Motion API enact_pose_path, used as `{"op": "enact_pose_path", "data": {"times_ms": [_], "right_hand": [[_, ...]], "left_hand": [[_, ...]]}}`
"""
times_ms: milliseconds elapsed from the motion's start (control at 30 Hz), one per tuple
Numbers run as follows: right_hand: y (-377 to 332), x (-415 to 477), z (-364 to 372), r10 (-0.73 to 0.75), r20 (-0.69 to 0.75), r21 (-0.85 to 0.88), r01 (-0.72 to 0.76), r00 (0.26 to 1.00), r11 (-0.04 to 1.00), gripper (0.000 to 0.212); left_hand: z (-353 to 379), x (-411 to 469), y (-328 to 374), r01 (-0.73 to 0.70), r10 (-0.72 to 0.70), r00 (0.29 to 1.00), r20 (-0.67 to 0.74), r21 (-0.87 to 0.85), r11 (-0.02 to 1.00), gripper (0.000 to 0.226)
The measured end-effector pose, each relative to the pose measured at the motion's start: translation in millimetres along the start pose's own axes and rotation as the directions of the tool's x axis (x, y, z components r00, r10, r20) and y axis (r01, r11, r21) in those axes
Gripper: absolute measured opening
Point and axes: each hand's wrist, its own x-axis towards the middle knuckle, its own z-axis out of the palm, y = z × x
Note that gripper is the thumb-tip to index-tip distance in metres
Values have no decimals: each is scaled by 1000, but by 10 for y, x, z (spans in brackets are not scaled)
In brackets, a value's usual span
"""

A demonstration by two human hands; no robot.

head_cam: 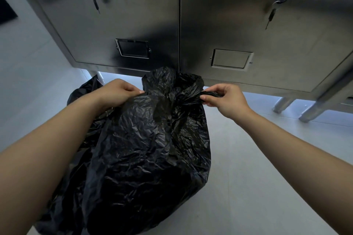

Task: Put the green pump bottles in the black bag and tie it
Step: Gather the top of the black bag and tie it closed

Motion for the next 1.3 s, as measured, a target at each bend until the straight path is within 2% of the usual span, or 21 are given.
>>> {"op": "enact_pose_path", "data": {"times_ms": [100,233,433,667,933,1100,1233,1300], "right_hand": [[9,4,12,-4,-2,1,4,1000,1000,20],[26,21,20,16,-24,60,-14,1000,998,22],[98,-1,21,89,-23,100,-86,996,991,8],[193,-42,-118,155,-37,3,-155,987,988,8],[409,-89,-365,220,-58,-98,-224,974,970,15],[583,-86,-446,224,-2,-56,-224,975,973,12],[617,-85,-395,208,20,49,-209,978,977,10],[575,-69,-377,203,32,79,-205,979,976,10]], "left_hand": [[5,20,13,-49,38,994,-101,-112,992,11],[27,37,32,-119,72,977,-200,-238,964,13],[-15,82,72,-189,115,954,-276,-256,948,17],[74,151,-30,-240,168,938,-302,-220,946,16],[28,103,-377,-133,25,936,-350,-287,949,21],[-31,62,-491,-102,1,937,-349,-272,957,20],[35,68,-396,-92,-26,969,-245,-458,884,20],[43,94,-322,-91,-31,971,-236,-489,867,22]]}}
